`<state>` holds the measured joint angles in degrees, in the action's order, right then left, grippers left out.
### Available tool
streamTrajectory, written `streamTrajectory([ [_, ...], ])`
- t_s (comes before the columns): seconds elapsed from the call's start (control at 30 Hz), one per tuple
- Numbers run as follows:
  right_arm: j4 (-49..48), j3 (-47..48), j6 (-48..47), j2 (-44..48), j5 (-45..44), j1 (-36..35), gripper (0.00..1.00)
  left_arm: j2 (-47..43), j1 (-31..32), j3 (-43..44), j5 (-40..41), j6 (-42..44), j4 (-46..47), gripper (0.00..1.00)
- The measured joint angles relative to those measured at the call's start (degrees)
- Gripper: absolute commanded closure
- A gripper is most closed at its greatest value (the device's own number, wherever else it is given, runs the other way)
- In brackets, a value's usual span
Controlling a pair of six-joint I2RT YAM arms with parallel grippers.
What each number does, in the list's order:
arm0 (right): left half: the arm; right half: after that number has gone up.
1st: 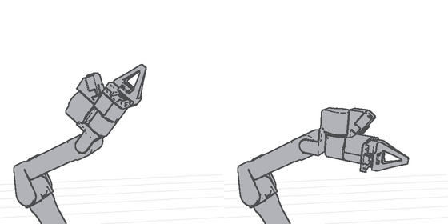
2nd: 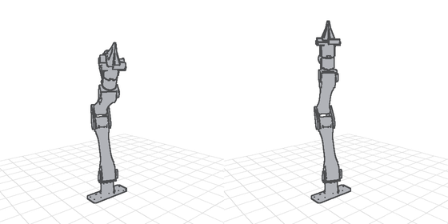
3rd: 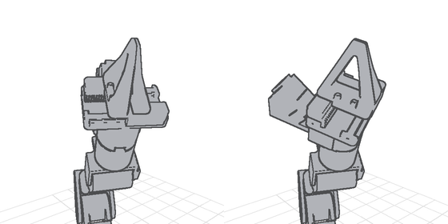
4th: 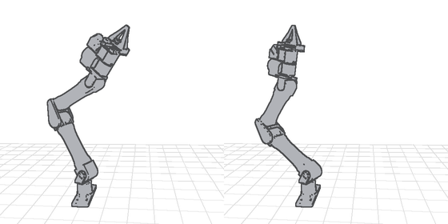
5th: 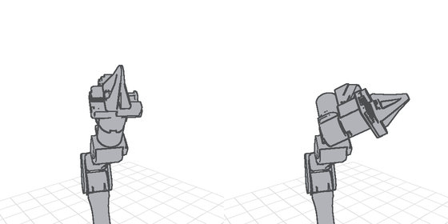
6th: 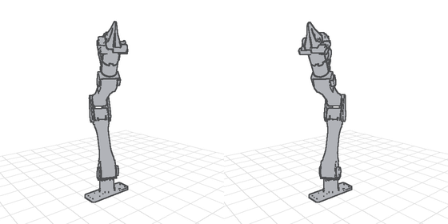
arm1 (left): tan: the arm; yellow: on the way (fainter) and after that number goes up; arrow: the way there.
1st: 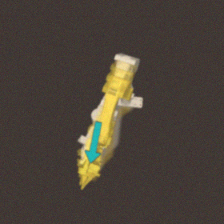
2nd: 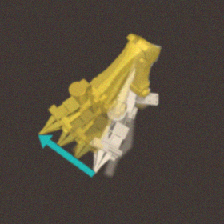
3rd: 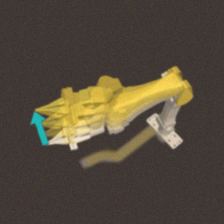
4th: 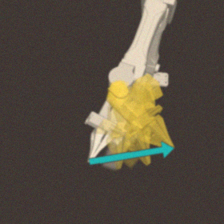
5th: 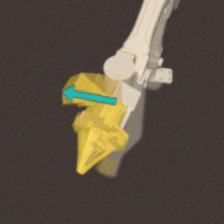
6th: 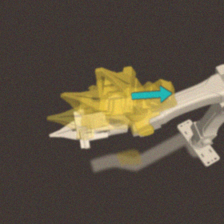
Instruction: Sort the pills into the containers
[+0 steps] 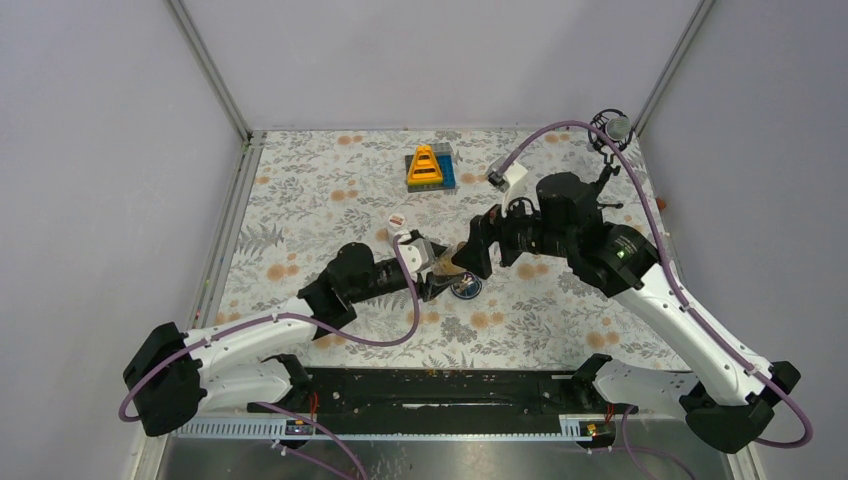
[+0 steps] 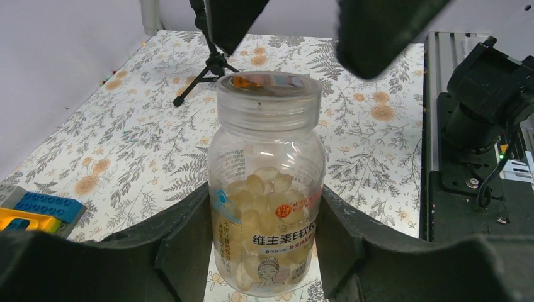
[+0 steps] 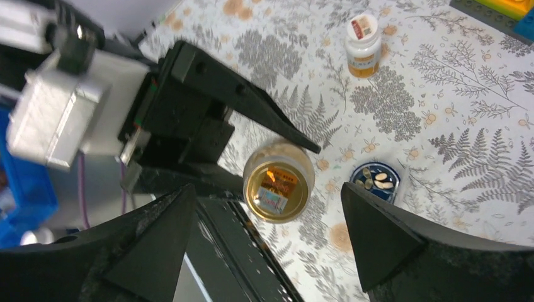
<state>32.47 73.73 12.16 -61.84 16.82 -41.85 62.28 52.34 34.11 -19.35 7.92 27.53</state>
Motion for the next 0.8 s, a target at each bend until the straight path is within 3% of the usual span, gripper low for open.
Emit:
streamTrajectory([
  [0.13, 3.08, 0.0, -7.52, -0.09, 3.21, 0.0, 0.1, -0.2, 0.0, 0.0, -1.42, 0.0, 0.0, 1.0],
  [0.33, 4.07, 0.0, -12.04, -0.52, 4.17, 0.0, 0.32, -0.72, 0.0, 0.0, -4.7, -0.04, 0.04, 1.0],
  [0.43, 3.63, 0.0, -11.13, -1.36, 4.87, 0.0, 0.38, -0.74, -0.04, 0.0, -5.7, -0.24, 0.0, 1.0],
  [0.6, 0.39, 0.0, -5.05, -3.61, 3.65, -0.02, 0.36, -0.72, -0.61, 0.0, -5.73, -0.48, -0.57, 1.0],
  [0.8, -0.57, 1.38, 3.69, -6.91, -7.54, 0.02, 0.17, -0.72, -0.55, -0.02, -6.69, -0.59, 0.55, 1.0],
])
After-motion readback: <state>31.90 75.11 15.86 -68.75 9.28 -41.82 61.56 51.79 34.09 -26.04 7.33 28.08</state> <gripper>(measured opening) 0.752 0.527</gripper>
